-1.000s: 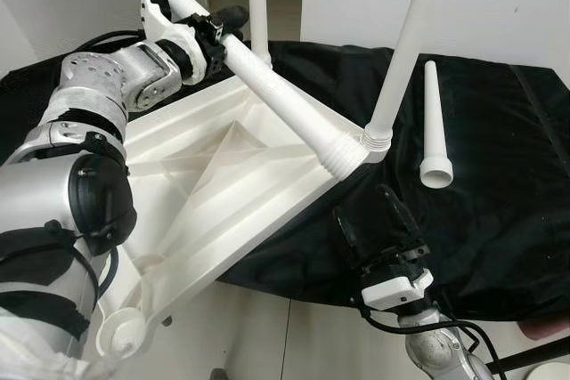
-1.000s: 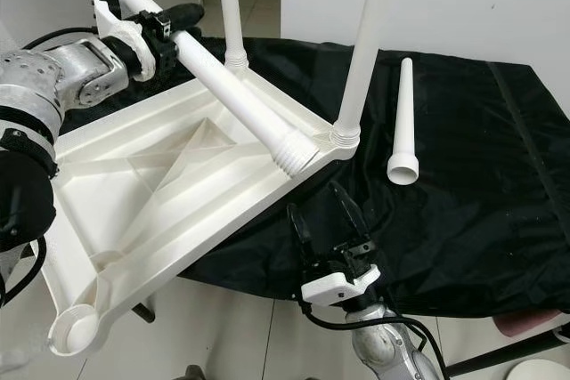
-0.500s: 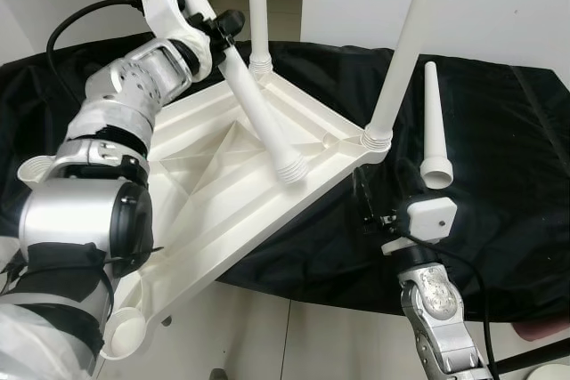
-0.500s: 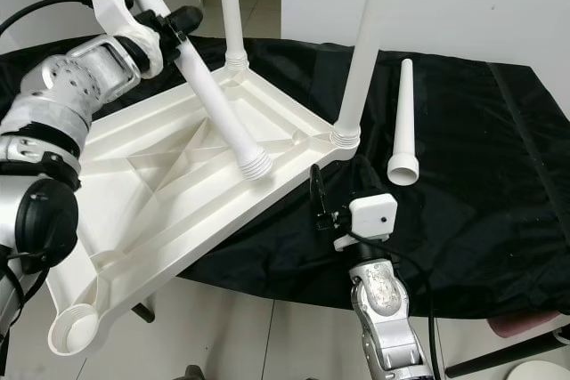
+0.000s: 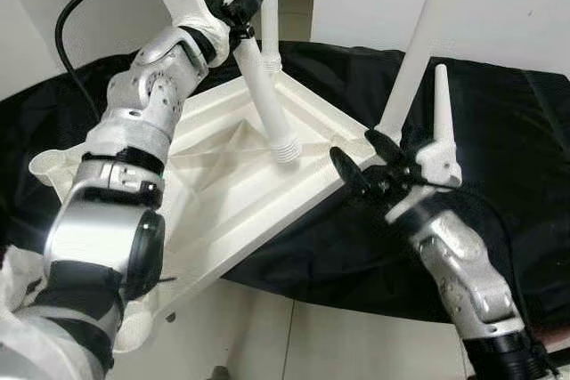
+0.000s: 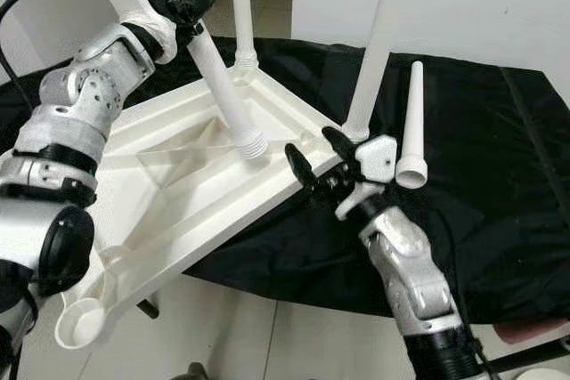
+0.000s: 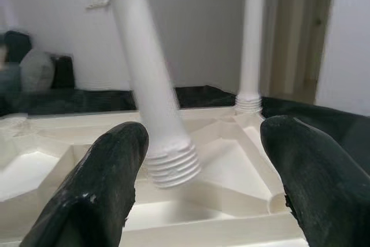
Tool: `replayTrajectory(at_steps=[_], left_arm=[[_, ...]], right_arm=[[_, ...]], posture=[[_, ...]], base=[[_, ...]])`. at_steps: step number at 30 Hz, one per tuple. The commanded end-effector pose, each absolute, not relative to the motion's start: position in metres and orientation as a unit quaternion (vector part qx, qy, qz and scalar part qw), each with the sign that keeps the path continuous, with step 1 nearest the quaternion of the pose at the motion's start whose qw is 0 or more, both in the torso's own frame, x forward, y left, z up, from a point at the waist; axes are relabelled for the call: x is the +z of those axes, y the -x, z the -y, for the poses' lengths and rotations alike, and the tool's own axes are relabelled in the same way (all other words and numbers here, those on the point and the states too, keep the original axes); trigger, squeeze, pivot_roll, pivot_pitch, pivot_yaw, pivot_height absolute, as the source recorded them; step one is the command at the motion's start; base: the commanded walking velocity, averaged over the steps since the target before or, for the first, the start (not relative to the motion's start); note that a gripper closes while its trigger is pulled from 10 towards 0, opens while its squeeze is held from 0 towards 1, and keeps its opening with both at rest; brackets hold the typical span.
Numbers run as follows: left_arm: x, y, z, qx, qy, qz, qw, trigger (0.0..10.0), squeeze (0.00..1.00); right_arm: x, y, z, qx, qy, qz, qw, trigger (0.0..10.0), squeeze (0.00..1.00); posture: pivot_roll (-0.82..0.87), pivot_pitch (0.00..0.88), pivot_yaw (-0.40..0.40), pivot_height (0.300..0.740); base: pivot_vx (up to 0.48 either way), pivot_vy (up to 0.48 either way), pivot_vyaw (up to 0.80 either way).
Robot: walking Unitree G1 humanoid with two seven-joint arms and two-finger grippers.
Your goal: Building children table
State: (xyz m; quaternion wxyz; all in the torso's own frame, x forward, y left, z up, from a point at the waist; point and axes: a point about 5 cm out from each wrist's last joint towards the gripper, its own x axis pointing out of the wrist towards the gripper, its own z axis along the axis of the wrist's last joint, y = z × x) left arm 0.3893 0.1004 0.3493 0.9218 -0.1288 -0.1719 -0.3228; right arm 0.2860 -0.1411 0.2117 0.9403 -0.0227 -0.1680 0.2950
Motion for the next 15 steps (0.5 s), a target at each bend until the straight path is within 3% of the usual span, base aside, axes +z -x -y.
replayTrajectory(at_steps=[1,7,15], left_arm=[[0.357,-0.375,-0.085,-0.401,0.101,0.201,0.888,10.0,0.00],[0.358,-0.368,-0.077,-0.407,0.101,0.210,0.883,10.0,0.00],[0.362,-0.348,-0.047,-0.439,0.110,0.221,0.864,10.0,0.00]], right_arm=[[0.216,-0.294,0.138,0.303,0.049,0.151,0.940,10.0,0.00],[0.221,-0.299,0.135,0.313,0.061,0.139,0.938,10.0,0.00],[0.225,-0.322,0.115,0.316,0.136,0.135,0.929,10.0,0.00]], posture=[[-0.04,0.009,0.000,0.740],[-0.03,0.011,-0.010,0.740],[-0.02,0.014,-0.025,0.740]], base=[[0.000,0.000,0.00],[0.000,0.000,0.00],[0.000,0.000,0.00]])
